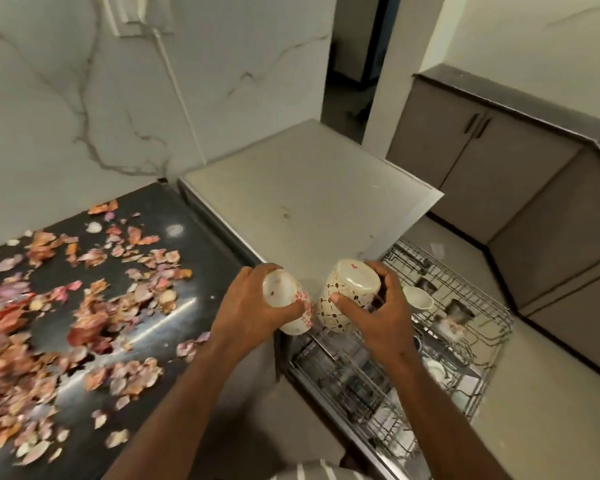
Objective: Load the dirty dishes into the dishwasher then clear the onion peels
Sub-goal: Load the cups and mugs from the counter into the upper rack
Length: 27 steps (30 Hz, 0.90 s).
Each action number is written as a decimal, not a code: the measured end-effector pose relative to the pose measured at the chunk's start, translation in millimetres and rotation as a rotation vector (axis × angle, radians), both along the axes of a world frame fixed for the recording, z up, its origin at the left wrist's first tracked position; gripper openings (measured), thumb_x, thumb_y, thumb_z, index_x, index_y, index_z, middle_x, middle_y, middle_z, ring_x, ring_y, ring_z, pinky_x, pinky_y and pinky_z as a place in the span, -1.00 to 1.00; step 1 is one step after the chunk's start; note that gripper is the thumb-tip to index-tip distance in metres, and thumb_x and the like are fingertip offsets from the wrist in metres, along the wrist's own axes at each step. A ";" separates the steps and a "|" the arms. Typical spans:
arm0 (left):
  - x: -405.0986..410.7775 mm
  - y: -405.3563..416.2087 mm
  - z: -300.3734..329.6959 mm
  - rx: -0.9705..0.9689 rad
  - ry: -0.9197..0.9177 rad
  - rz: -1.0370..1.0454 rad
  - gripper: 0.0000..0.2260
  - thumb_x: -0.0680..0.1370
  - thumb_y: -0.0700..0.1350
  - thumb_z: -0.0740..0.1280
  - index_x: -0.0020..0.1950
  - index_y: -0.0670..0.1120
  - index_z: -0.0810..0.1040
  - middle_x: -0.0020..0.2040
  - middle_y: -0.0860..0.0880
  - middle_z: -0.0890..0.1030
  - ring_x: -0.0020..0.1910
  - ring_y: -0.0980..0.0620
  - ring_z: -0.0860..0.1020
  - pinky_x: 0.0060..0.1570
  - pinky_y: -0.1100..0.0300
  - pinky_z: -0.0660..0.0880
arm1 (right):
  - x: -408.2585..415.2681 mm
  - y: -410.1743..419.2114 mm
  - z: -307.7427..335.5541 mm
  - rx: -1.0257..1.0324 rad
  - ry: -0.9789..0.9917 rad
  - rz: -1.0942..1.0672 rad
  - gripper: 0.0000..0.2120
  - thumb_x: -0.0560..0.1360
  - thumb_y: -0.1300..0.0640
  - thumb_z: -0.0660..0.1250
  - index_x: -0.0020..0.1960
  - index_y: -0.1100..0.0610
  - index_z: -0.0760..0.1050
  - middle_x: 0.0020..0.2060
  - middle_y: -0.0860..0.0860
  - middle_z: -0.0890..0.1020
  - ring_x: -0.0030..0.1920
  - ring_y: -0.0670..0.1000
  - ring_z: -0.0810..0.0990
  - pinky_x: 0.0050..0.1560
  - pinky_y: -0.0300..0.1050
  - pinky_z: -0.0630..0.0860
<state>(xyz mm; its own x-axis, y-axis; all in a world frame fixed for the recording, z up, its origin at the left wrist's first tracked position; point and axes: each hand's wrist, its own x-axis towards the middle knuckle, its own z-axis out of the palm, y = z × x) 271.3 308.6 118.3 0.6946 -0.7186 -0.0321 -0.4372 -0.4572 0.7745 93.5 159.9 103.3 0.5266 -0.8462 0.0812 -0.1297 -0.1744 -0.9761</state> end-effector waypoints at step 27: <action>-107.9 -224.6 -126.7 0.498 -0.062 -0.549 -0.27 0.32 0.09 0.63 0.40 0.05 0.40 0.29 -0.01 0.46 0.25 -0.05 0.49 0.22 0.02 0.50 | -187.7 -128.2 -146.0 0.151 0.642 -0.318 -0.19 0.35 -0.20 0.59 0.46 0.08 0.37 0.27 -0.02 0.44 0.24 0.01 0.46 0.25 -0.01 0.49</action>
<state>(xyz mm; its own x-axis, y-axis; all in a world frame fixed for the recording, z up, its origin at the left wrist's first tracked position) 163.4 84.1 -8.4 0.2505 -0.8735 -0.4174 -0.7402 -0.4507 0.4990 -94.2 31.6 -42.7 0.1581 -0.9438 -0.2903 -0.7061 0.0975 -0.7014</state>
